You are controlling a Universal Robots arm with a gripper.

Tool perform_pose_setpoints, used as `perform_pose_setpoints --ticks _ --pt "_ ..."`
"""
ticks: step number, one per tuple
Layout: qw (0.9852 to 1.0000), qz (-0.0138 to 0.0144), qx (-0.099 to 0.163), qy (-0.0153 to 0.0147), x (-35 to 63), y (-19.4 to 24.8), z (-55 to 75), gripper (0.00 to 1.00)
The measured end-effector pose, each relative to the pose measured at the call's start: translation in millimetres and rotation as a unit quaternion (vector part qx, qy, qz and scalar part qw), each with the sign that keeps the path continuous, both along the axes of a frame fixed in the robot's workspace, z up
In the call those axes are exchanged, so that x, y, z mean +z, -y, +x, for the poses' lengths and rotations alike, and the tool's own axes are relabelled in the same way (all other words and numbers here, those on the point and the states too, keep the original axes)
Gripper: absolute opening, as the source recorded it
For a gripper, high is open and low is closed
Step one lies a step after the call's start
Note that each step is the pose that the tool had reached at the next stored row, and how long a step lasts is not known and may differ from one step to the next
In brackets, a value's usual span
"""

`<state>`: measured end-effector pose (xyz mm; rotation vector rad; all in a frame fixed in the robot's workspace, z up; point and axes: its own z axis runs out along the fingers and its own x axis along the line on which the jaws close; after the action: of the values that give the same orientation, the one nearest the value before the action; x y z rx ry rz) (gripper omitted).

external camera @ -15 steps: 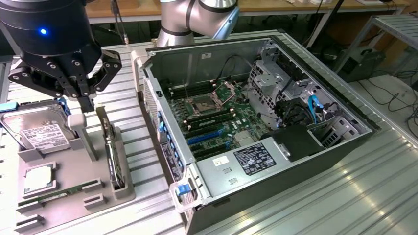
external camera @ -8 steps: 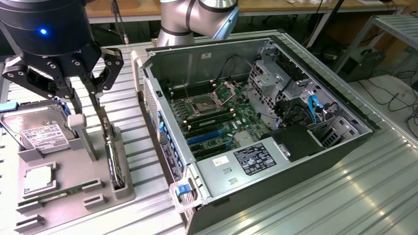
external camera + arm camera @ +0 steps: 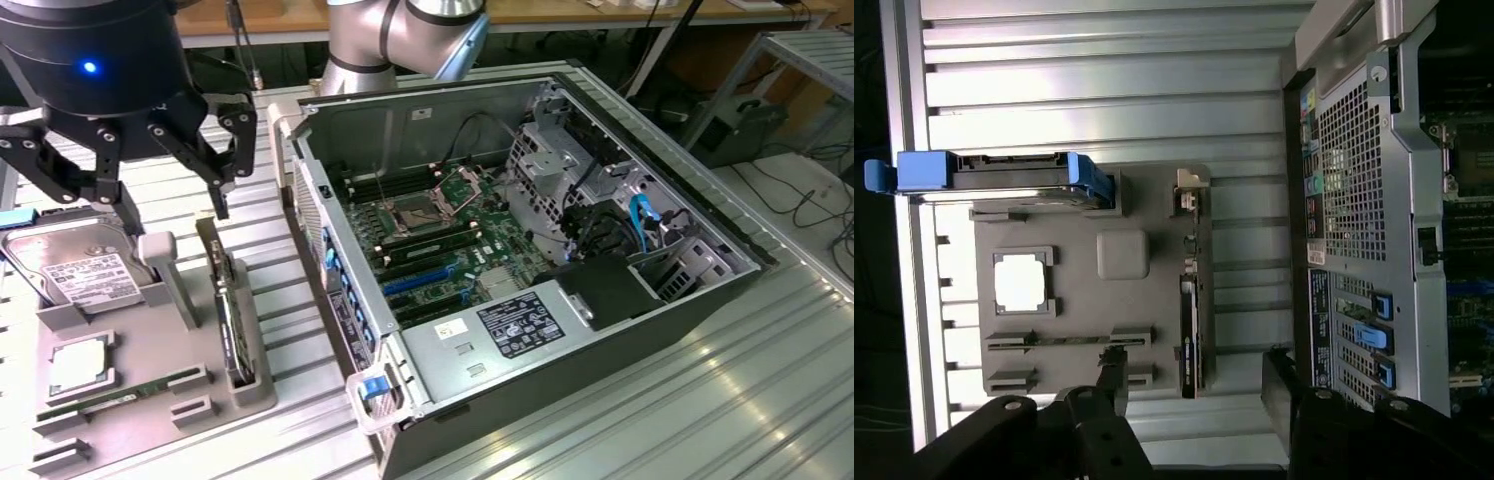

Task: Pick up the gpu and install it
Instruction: 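Pick up the gpu and move the gpu toward the slot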

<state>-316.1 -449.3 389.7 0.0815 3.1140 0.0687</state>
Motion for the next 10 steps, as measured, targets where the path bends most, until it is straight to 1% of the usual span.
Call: perform_pose_setpoints --ticks 7,10 --pt "1.0000 -0.0003 0.002 -0.0001 -12.6 0.0 0.2 0.66" --pt "1.0000 -0.0020 0.002 -0.0001 -17.8 0.0 0.2 0.66"
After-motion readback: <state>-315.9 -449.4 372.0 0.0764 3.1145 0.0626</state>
